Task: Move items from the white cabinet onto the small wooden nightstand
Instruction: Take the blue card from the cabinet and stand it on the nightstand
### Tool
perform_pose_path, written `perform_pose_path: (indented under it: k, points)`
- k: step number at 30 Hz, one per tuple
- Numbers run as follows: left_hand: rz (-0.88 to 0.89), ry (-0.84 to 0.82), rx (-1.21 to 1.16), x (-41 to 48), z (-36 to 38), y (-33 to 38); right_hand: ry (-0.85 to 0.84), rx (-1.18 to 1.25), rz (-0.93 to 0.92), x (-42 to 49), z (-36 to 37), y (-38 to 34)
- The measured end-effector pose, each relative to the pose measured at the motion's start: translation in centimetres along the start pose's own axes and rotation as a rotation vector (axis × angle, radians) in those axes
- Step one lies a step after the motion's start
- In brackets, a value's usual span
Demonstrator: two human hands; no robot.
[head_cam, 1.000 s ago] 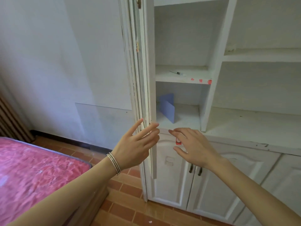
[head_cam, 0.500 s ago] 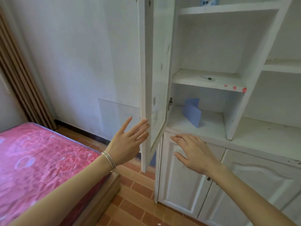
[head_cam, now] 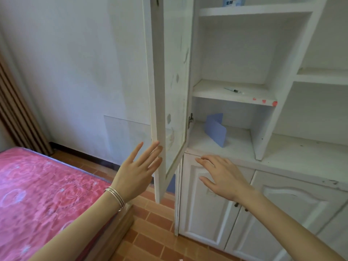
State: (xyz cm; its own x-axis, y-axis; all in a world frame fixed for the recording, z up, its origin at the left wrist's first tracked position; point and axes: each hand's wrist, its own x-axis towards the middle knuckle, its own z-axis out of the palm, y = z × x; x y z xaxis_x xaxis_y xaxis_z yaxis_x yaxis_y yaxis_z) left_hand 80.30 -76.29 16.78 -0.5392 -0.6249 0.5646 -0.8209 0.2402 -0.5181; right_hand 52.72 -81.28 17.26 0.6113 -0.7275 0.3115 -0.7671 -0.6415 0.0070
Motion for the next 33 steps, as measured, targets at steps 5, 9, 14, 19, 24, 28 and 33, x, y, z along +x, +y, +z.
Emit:
perform_pose_path:
  k: [5, 9, 14, 19, 24, 28, 33]
  points:
    - [-0.109, 0.021, -0.110, 1.5, -0.1, 3.0, -0.025, -0.005, 0.070, -1.2, 0.7, 2.1]
    - [-0.240, -0.021, -0.177, 3.4, 1.3, 5.8, -0.047, -0.025, 0.100, -1.7, 2.0, 4.8]
    - [-0.414, -0.117, -0.226, 6.1, 2.9, 8.3, -0.078, -0.043, 0.130, -0.9, 3.6, 9.0]
    - [-0.455, -0.144, -0.307, 9.1, 5.6, 10.2, -0.072, -0.035, 0.088, 2.4, 5.0, 13.4]
    - [-0.443, -0.195, -0.366, 13.1, 10.1, 10.8, -0.052, -0.022, 0.044, 6.9, 6.1, 18.0]
    - [-0.419, -0.156, -0.371, 16.6, 14.4, 11.2, 0.002, 0.001, 0.048, 9.9, 7.3, 21.9]
    - [-0.428, -0.236, -0.393, 19.9, 18.5, 12.1, 0.034, 0.042, 0.129, 13.7, 8.8, 25.7]
